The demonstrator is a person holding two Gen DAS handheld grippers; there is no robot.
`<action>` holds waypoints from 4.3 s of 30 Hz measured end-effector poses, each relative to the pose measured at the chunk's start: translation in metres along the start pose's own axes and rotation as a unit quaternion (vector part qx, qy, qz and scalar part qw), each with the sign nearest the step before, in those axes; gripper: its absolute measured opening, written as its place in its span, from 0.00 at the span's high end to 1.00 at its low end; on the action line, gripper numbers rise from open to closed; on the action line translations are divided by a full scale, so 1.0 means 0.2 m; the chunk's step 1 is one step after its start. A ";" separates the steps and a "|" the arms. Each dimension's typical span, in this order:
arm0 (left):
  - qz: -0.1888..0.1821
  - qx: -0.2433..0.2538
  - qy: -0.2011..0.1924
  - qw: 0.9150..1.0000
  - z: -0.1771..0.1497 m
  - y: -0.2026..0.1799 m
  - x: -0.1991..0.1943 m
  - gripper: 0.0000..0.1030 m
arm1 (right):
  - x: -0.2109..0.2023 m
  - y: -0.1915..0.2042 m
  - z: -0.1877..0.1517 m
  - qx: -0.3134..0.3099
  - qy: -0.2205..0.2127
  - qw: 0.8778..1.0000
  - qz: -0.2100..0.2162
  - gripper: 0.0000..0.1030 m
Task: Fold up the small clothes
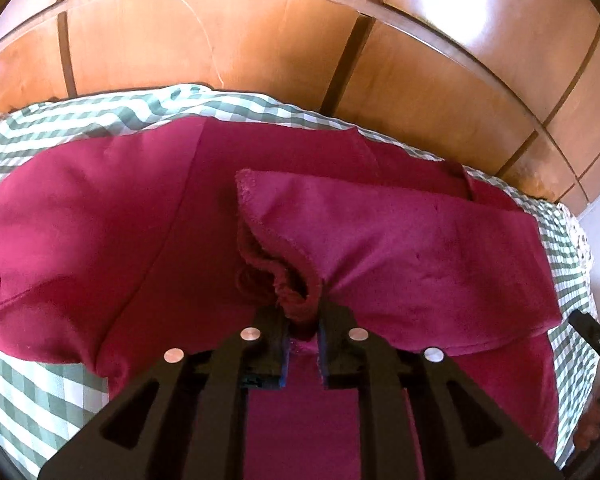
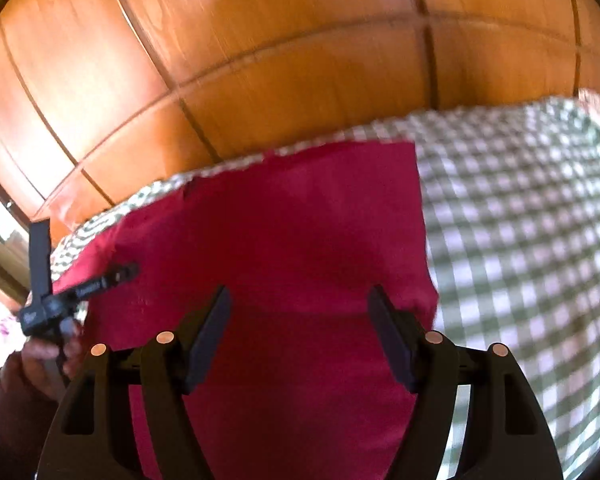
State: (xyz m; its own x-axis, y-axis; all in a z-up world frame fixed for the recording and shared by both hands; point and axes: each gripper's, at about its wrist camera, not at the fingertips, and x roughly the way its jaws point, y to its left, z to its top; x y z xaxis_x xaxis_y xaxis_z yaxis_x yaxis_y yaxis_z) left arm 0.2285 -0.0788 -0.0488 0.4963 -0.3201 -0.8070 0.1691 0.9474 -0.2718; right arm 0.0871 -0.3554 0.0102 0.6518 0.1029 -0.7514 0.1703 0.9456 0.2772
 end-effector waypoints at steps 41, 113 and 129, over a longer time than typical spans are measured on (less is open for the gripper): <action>0.011 -0.380 -0.194 0.904 -0.25 1.65 -0.95 0.94 | 0.29 0.51 -0.44 -0.148 0.032 0.984 -0.094 0.03; -0.040 -0.008 -0.087 0.995 -0.10 0.07 -0.37 0.69 | 0.09 -0.05 0.06 0.007 -0.023 0.996 -0.087 0.80; -0.046 -0.106 -0.070 0.991 -0.01 0.37 -0.24 0.50 | 0.32 0.05 -0.07 -0.038 -0.022 0.996 -0.077 0.72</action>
State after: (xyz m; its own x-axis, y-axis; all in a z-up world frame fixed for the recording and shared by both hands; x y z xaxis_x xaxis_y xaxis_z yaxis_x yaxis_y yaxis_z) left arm 0.2155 0.0067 -0.0319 0.6031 -0.3884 -0.6967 0.0447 0.8886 -0.4566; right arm 0.1203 -0.3344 -0.0435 0.6538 -0.0576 -0.7544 0.2157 0.9699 0.1128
